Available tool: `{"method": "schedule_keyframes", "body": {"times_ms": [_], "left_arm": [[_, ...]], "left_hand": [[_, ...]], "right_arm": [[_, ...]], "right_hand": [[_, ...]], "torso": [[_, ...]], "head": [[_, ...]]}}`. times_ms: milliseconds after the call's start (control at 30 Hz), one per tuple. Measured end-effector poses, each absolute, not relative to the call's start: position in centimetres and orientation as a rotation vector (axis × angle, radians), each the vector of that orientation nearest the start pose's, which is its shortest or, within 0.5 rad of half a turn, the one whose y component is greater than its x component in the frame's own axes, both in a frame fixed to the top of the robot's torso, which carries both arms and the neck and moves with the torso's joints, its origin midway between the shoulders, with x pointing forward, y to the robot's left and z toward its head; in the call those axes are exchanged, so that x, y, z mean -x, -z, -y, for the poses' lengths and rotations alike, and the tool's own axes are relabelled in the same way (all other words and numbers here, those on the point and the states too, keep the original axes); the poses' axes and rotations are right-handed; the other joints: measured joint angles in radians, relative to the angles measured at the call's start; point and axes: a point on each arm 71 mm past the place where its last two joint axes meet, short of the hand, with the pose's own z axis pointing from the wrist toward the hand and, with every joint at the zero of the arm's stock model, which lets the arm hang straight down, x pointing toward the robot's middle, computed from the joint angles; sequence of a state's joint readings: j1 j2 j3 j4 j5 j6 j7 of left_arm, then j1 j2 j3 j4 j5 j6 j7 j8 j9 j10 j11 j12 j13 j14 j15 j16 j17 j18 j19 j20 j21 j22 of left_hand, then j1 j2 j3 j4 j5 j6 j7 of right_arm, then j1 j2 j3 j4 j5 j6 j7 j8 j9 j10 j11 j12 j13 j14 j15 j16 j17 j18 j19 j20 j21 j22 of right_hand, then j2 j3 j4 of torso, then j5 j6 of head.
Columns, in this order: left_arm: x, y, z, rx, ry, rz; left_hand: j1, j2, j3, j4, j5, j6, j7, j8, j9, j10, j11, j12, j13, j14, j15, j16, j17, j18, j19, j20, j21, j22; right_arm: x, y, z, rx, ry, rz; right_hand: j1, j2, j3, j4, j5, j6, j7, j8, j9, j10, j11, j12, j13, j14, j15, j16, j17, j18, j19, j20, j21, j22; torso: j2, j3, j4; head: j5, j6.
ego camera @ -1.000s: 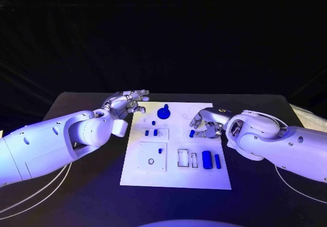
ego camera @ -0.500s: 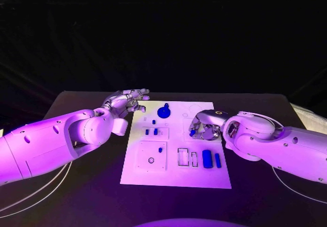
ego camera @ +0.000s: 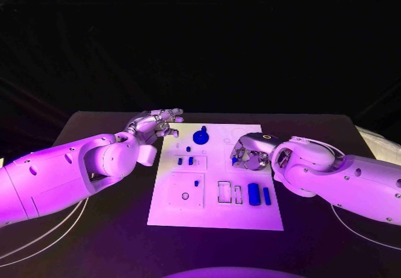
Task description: Assemble the parts on the task board
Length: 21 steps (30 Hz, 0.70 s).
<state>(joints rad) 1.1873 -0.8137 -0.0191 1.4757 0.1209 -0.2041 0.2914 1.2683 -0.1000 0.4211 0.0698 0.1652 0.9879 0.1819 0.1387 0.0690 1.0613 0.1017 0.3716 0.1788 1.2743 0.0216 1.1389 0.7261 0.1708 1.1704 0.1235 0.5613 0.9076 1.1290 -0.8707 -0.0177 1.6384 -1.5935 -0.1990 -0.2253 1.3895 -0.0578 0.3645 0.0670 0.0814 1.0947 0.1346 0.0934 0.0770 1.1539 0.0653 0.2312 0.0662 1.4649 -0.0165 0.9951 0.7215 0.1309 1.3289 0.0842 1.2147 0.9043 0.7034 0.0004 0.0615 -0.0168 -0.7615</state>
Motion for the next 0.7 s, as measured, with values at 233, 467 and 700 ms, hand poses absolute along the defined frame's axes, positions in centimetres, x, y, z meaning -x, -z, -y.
{"method": "schedule_keyframes", "body": {"times_ms": [233, 467, 700], "left_arm": [[-49.7, 18.9, -20.4, 1.302, 1.617, -1.502], [-49.7, 19.0, -20.5, 1.303, 1.615, -1.502], [-49.6, 19.0, -20.4, 1.303, 1.617, -1.504]], "left_hand": [[0.000, 0.000, 0.000, 0.000, 0.000, 0.000, 0.000, 0.000, 0.000, 0.000, 0.000, 0.000, 0.000, 0.000, 0.000, 0.000, 0.006, 0.000, 0.000, 0.000, 0.000, 0.000], [0.000, 0.000, 0.000, 0.000, 0.000, 0.000, 0.000, 0.000, 0.000, 0.000, 0.000, 0.000, 0.000, 0.000, 0.000, 0.000, 0.005, 0.000, 0.000, 0.000, 0.000, 0.000], [0.004, 0.004, 0.000, 0.000, 0.000, -0.004, 0.004, 0.000, 0.000, 0.000, 0.000, 0.000, 0.000, 0.000, 0.000, 0.000, 0.000, 0.000, 0.000, 0.000, 0.000, 0.000]], "right_arm": [[-44.9, 20.1, 18.5, 0.228, -0.599, -1.736], [-44.2, 18.9, 19.2, 0.170, -0.668, -1.705], [-43.3, 18.0, 18.0, 0.162, -0.773, -1.685]], "right_hand": [[-0.002, 0.003, 0.018, 0.002, -0.003, 0.011, -0.004, 0.002, 0.004, 0.014, -0.003, -0.005, 0.001, 0.000, 0.000, 0.009, 0.010, 0.000, 0.003, -0.003, 0.009, 0.012], [0.000, 0.006, 0.025, 0.001, -0.003, 0.011, -0.004, 0.001, 0.004, 0.014, -0.003, -0.009, 0.001, 0.000, 0.000, 0.009, -0.001, 0.000, 0.003, -0.003, 0.009, 0.007], [0.000, 0.005, 0.025, 0.001, -0.004, 0.011, -0.004, 0.001, 0.004, 0.014, -0.003, -0.008, 0.001, 0.000, 0.000, 0.009, 0.002, 0.000, 0.003, -0.003, 0.009, 0.010]], "torso": [[-0.001, 0.0001, 0.0000], [-0.001, 0.0000, -0.0015], [-0.001, 0.0003, -0.0017]], "head": [[0.000, 0.000], [0.002, 0.004], [0.002, 0.009]]}}
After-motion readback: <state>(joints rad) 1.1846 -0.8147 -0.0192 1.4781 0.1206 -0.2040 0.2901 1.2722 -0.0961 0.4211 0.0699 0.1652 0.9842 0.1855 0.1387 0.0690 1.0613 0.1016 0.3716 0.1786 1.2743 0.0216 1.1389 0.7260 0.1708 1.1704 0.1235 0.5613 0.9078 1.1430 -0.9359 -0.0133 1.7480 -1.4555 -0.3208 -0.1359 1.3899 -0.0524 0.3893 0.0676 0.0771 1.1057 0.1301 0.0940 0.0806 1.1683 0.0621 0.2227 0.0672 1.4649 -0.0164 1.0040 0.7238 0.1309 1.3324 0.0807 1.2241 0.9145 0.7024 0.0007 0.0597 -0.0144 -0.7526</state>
